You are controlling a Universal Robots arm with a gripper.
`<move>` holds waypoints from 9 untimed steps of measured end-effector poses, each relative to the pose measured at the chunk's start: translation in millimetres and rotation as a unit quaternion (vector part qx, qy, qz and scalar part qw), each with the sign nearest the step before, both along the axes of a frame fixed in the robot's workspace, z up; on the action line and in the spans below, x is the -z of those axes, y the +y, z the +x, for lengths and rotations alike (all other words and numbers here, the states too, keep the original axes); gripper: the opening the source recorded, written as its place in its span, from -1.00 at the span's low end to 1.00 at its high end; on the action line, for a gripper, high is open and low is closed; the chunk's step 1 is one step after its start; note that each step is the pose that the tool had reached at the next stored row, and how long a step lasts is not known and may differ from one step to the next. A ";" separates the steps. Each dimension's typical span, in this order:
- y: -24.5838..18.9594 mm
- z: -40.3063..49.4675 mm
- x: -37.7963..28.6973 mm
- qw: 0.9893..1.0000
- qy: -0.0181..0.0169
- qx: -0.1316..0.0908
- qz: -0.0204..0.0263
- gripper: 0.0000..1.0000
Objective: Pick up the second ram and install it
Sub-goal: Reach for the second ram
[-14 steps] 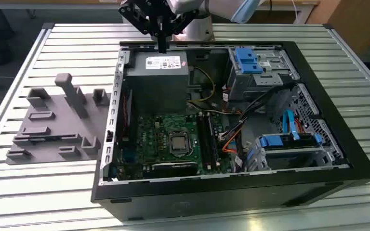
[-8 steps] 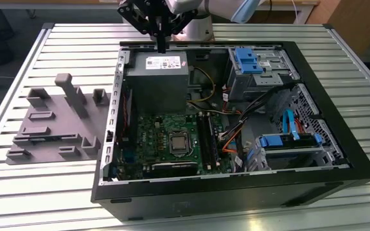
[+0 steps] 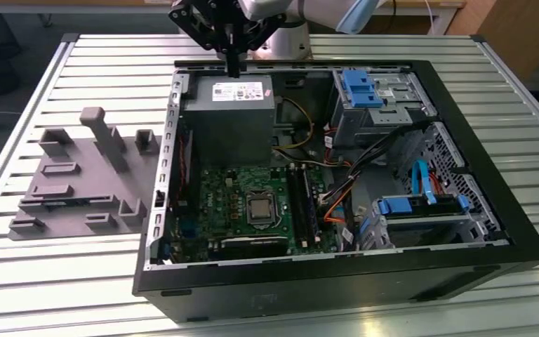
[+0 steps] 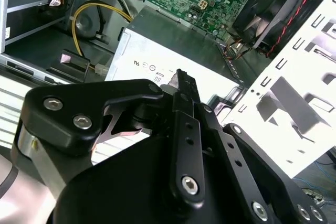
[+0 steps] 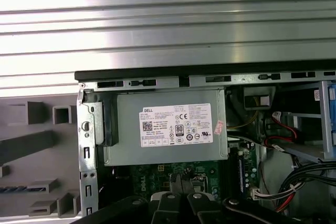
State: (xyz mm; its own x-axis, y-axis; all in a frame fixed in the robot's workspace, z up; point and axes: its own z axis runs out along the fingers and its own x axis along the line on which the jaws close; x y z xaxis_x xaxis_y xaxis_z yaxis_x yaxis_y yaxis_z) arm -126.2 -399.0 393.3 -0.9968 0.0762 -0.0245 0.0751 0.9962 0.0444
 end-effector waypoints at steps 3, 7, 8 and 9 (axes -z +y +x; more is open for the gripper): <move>0.0 -1.6 0.1 1.000 0.000 0.000 0.000 -0.74; 0.0 -3.6 0.1 1.000 0.000 0.000 0.000 -0.74; 0.0 -4.1 0.2 1.000 0.000 0.000 0.000 -0.74; 0.0 -4.7 0.2 1.000 0.000 0.000 0.000 -0.74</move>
